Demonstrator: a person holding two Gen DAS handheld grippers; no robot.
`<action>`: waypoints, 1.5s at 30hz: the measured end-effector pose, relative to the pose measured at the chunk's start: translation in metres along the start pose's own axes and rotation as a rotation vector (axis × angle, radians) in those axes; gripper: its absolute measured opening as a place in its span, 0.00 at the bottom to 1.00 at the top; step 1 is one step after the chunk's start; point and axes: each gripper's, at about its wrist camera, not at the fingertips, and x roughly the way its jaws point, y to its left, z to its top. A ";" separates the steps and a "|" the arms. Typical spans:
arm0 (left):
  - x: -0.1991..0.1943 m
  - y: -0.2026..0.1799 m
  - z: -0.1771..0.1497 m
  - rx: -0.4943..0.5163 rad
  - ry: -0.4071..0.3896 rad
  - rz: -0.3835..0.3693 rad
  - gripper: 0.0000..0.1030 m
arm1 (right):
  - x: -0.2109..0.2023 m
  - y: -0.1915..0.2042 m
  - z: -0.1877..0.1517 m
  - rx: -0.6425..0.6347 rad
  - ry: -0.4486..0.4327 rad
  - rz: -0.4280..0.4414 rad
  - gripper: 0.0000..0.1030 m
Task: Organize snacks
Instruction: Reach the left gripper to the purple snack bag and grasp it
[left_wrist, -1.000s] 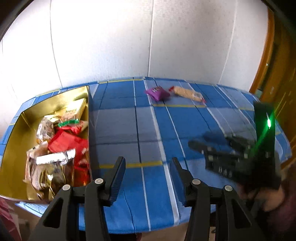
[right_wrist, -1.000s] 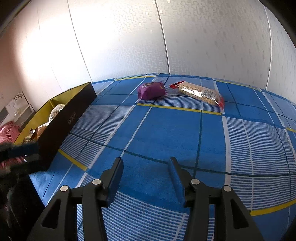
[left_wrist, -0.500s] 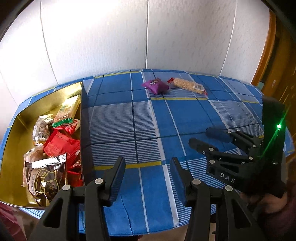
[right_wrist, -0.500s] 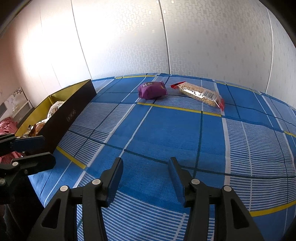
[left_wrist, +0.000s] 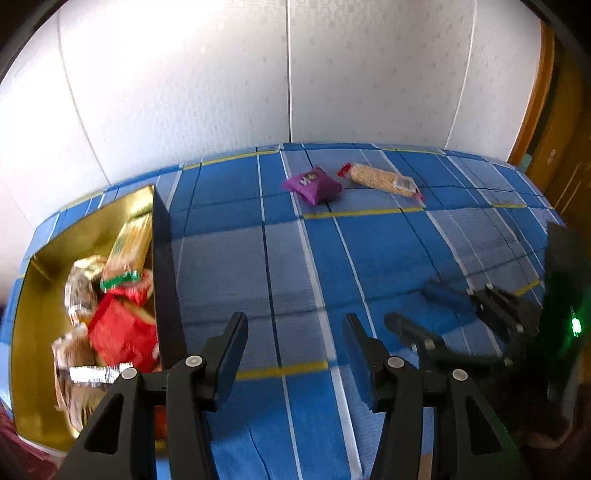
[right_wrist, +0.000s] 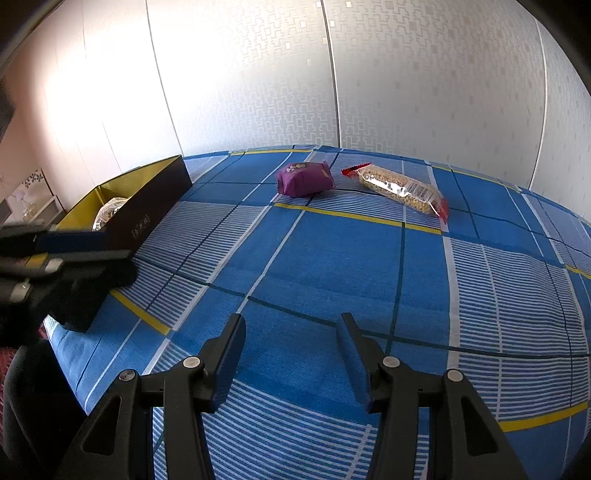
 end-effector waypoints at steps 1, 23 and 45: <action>0.002 -0.001 0.005 0.006 0.000 0.000 0.52 | 0.000 0.000 0.000 0.001 0.000 0.001 0.51; 0.083 -0.018 0.095 0.190 0.053 -0.006 0.53 | 0.000 0.000 0.001 -0.007 0.008 0.022 0.56; 0.147 -0.032 0.127 0.275 0.105 -0.060 0.39 | 0.000 -0.009 0.002 0.026 0.009 0.082 0.60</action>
